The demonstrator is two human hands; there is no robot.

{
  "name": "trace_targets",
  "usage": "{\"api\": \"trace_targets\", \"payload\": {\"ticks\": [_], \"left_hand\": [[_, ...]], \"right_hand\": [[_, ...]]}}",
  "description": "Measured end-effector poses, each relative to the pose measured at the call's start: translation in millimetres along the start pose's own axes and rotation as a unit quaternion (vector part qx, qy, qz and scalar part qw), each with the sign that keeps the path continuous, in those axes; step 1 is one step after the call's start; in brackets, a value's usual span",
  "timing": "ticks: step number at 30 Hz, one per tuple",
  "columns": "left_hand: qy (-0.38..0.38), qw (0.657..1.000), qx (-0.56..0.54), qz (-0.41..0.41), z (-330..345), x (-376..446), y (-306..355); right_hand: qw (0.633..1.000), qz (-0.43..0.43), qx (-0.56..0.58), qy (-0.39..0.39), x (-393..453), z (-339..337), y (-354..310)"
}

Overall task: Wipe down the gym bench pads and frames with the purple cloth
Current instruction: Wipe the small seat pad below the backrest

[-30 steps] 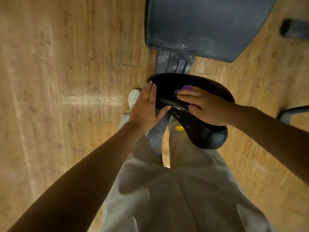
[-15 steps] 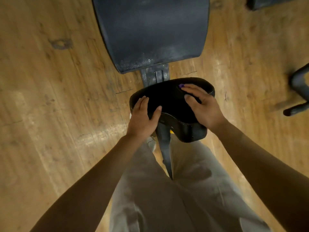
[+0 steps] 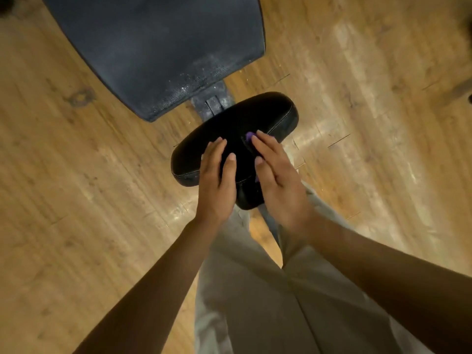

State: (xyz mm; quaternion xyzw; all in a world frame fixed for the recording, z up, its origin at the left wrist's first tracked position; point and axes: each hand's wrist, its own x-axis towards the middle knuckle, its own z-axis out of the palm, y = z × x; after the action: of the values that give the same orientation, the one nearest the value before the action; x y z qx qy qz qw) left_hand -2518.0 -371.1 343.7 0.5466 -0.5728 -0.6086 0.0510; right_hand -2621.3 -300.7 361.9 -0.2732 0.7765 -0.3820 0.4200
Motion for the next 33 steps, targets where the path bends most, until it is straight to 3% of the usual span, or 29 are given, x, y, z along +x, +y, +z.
{"api": "trace_targets", "payload": {"ticks": [2,5,9,12,15,18,22,27,31,33], "left_hand": [[0.012,1.0,-0.003,-0.019,2.9,-0.8,4.3],[0.011,1.0,0.009,-0.025,5.2,-0.9,11.6],[-0.004,0.998,0.064,-0.02,9.4,-1.4,21.9],[-0.004,0.996,0.085,-0.018,10.5,0.7,23.7],[0.012,0.996,0.091,-0.009,11.2,0.4,22.5],[0.018,0.995,0.103,-0.001,13.5,0.4,23.6],[0.004,0.99,0.137,0.011,12.1,1.3,27.3],[-0.047,0.983,0.175,-0.023,8.3,7.6,34.5],[-0.047,0.981,0.182,-0.04,9.1,8.8,42.3],[-0.046,0.982,0.174,-0.05,9.5,8.5,45.0]], "right_hand": [[0.996,0.085,0.031,-0.024,30.2,-6.3,14.3],[0.996,0.08,-0.024,-0.041,50.9,-5.9,32.5],[0.995,0.094,-0.029,0.031,59.1,1.8,35.9],[0.983,0.161,0.086,-0.002,48.6,0.6,25.0],[0.963,0.156,0.207,-0.076,11.6,-11.1,16.0],[0.97,0.121,0.193,-0.09,-9.8,-15.3,13.4],[0.99,0.104,0.095,-0.028,26.9,-4.2,23.4],[0.977,0.158,-0.024,0.142,93.8,7.4,50.0],[0.975,0.121,-0.056,0.176,94.8,8.9,56.9],[0.984,0.097,-0.032,0.147,80.8,7.8,52.0]]}}
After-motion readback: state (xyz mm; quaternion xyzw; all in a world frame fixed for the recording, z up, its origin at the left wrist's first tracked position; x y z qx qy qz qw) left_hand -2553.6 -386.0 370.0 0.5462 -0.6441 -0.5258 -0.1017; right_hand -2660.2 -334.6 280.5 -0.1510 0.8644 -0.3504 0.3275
